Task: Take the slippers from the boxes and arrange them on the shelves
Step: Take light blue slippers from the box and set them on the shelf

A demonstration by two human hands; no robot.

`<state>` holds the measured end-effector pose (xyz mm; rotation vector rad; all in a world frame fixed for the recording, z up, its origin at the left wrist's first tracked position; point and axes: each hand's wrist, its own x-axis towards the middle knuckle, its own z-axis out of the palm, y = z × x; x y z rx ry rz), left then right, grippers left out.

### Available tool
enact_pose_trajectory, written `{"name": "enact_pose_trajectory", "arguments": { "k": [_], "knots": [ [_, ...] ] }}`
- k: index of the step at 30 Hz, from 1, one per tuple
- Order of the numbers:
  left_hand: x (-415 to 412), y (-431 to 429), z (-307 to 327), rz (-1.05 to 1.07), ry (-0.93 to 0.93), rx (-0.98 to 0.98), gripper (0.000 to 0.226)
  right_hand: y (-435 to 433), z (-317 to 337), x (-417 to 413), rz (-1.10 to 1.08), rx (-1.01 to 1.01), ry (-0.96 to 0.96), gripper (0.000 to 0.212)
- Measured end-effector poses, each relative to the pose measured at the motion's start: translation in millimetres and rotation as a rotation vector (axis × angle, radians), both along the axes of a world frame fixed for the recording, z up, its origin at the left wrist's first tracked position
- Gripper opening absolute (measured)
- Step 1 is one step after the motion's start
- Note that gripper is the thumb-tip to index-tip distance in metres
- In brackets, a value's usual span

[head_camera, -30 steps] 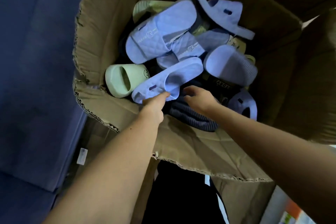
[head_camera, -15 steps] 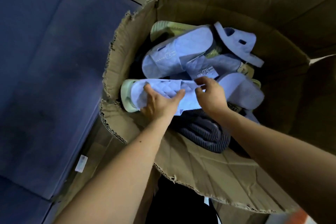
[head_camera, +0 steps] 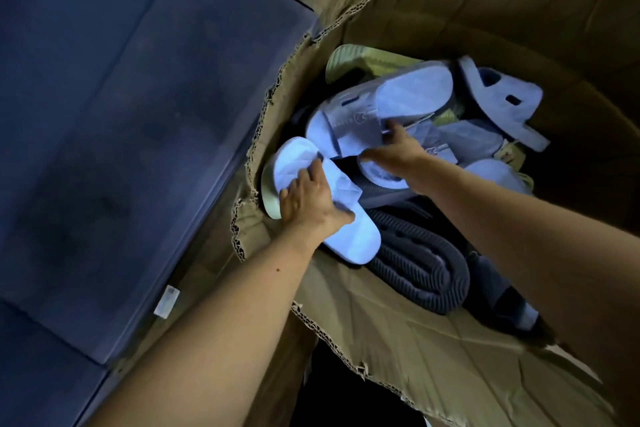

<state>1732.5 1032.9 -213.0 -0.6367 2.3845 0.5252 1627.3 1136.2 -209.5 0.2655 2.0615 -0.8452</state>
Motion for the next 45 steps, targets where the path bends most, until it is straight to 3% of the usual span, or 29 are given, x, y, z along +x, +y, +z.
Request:
{"name": "enact_pose_trajectory", "arguments": {
  "k": [2, 4, 6, 9, 14, 21, 23, 29, 33, 45],
  "knots": [
    [4.3, 2.0, 2.3, -0.043, -0.029, -0.014, 0.108, -2.5, 2.3, 5.4, 0.049, 0.063, 0.044, 0.044],
    [4.4, 4.7, 6.3, -0.036, -0.048, -0.021, 0.108, -5.6, 6.6, 17.7, 0.263, 0.169, 0.111, 0.024],
    [4.6, 5.3, 11.9, -0.021, -0.048, -0.042, 0.108, -4.3, 6.3, 37.3, 0.311, 0.170, 0.184, 0.032],
    [8.4, 7.4, 25.0, -0.036, 0.006, -0.094, 0.106, 5.1, 11.7, 56.1, 0.202, 0.074, 0.270, 0.037],
    [11.5, 13.8, 64.0, -0.022, 0.154, -0.084, 0.097, 21.1, 48.3, 40.3, 0.017, -0.002, 0.257, 0.043],
    [34.0, 26.7, 146.8, -0.083, 0.425, -0.101, 0.097, 57.5, 124.1, 31.5, -0.266, -0.104, 0.258, 0.014],
    [41.0, 25.9, 174.3, -0.085, 0.444, -0.108, 0.097, 61.9, 153.3, 35.2, -0.307, -0.136, 0.287, 0.006],
    [73.7, 14.7, 243.1, 0.002, 0.494, -0.146, 0.096, 51.9, 226.4, 63.1, -0.147, -0.198, 0.290, 0.035],
    [110.8, 3.8, 270.6, 0.085, 0.473, -0.147, 0.096, 40.7, 253.8, 92.2, -0.067, -0.198, 0.302, 0.028],
    [152.8, 26.5, 255.6, 0.029, 0.430, -0.050, 0.093, 75.3, 247.7, 112.6, -0.331, -0.216, 0.304, 0.027]
  ]
}}
